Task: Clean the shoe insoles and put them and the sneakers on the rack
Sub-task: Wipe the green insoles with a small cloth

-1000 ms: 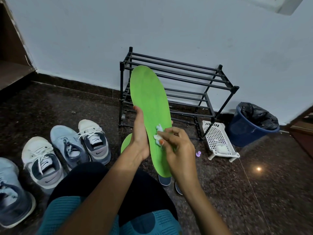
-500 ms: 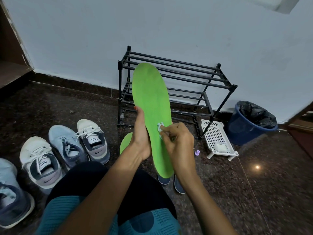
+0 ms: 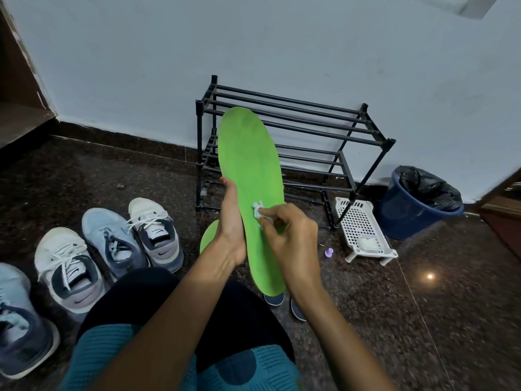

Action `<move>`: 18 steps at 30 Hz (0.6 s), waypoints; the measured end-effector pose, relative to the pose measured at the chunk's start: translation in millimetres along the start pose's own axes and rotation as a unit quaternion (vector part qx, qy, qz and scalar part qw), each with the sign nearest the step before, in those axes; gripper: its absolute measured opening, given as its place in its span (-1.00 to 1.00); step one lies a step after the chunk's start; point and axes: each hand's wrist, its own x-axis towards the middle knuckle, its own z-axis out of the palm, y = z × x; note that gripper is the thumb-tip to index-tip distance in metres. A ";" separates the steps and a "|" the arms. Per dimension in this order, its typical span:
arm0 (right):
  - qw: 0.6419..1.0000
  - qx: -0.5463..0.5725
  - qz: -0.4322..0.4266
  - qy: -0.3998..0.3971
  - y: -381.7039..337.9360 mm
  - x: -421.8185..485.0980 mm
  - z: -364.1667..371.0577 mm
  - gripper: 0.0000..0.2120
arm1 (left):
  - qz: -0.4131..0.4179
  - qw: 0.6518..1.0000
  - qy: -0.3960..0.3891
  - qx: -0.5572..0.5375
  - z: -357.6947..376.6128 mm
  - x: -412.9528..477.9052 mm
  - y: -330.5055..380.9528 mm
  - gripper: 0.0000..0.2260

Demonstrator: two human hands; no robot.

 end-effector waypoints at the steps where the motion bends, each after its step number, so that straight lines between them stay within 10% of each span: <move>1: 1.000 0.016 0.006 -0.010 -2.1 -3.6 0.6 -0.88 | 0.001 1.000 -0.003 -0.004 0.6 -1.6 1.4 -0.03; 7: 0.998 0.042 0.032 -0.030 -3.8 -7.1 0.7 -0.89 | 0.020 0.999 -0.034 -0.020 -3.2 1.3 4.1 -0.25; 14: 0.999 0.015 0.045 -0.010 -0.3 1.6 -0.4 -0.90 | -0.007 1.000 0.003 0.025 -1.1 2.0 1.9 0.02; 18: 0.997 0.052 0.031 -0.036 -7.6 -7.8 0.2 -0.90 | 0.019 1.000 -0.015 -0.016 0.1 -2.0 6.1 -0.26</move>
